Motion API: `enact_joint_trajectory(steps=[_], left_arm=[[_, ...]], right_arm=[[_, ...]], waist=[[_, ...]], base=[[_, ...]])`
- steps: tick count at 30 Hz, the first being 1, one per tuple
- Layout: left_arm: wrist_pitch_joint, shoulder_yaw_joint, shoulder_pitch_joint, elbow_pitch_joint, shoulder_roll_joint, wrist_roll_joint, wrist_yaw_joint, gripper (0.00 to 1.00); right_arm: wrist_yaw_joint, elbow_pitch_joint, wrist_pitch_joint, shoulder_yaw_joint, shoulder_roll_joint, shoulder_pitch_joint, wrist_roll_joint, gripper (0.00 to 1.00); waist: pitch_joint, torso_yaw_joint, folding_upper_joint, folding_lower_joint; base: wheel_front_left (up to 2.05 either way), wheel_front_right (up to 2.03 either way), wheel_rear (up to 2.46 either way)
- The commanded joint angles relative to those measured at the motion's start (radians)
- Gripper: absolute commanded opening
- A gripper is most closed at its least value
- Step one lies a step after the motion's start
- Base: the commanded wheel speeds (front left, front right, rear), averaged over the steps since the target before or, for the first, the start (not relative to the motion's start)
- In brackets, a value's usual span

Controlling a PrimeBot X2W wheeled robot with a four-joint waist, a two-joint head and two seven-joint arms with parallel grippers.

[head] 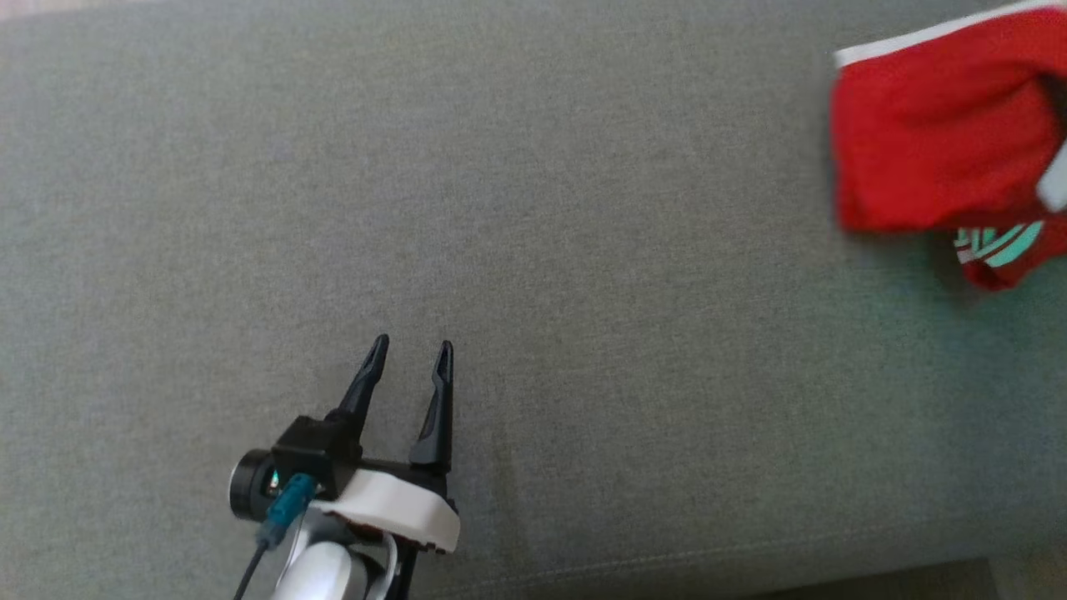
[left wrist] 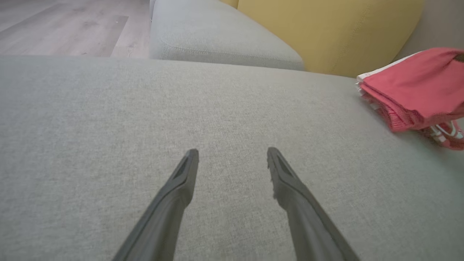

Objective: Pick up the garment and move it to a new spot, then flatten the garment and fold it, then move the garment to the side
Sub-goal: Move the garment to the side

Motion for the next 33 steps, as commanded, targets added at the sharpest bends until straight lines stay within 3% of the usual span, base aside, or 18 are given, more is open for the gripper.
enact_joint_trajectory(steps=[1, 11, 12, 13, 14, 21, 28, 33], left_arm=[[-0.012, 0.021, -0.012, -0.024, -0.002, 0.006, 0.001, 1.0], [-0.012, 0.023, 0.002, -0.013, -0.002, 0.009, -0.001, 1.0], [-0.012, 0.024, 0.002, -0.013, -0.002, 0.01, -0.003, 1.0], [-0.012, 0.025, 0.002, -0.013, -0.002, 0.01, -0.003, 1.0], [-0.012, 0.026, 0.002, -0.013, -0.002, 0.01, -0.003, 1.0], [-0.012, 0.03, 0.012, -0.016, -0.002, 0.004, 0.005, 1.0], [-0.012, 0.047, 0.04, -0.027, -0.002, -0.013, 0.021, 1.0], [-0.012, 0.084, 0.099, -0.017, -0.002, -0.023, 0.048, 1.0]], right_arm=[[0.007, -0.041, 0.012, 0.004, -0.027, -0.044, -0.01, 0.0], [0.007, 0.04, 0.106, -0.03, -0.179, -0.045, -0.166, 0.02], [0.007, 0.048, 0.102, -0.031, -0.188, -0.04, -0.192, 0.33], [0.007, 0.054, 0.094, -0.032, -0.197, -0.036, -0.22, 0.96], [0.007, 0.062, 0.088, -0.036, -0.205, -0.03, -0.246, 1.0], [0.007, 0.031, -0.05, -0.055, -0.204, -0.023, -0.365, 1.0], [0.007, -0.145, -0.254, -0.085, -0.091, 0.052, -0.319, 1.0], [0.007, -0.368, -0.357, -0.093, 0.055, 0.287, -0.275, 1.0]], waist=[[0.013, 0.001, 0.0, 0.0], [0.021, 0.044, 0.0, 0.0], [0.021, 0.046, 0.0, 0.0], [0.021, 0.048, 0.0, 0.0], [0.02, 0.05, 0.0, 0.0], [-0.001, 0.049, 0.0, 0.0], [-0.081, 0.057, 0.0, 0.0], [-0.174, 0.081, 0.0, 0.0]], base=[[0.0, 0.0, 0.0], [0.0, 0.0, 0.0], [0.0, 0.0, 0.0], [0.0, 0.0, 0.0], [0.0, 0.0, 0.0], [0.0, 0.0, 0.0], [0.0, 0.0, 0.0], [0.0, 0.0, 0.0]])
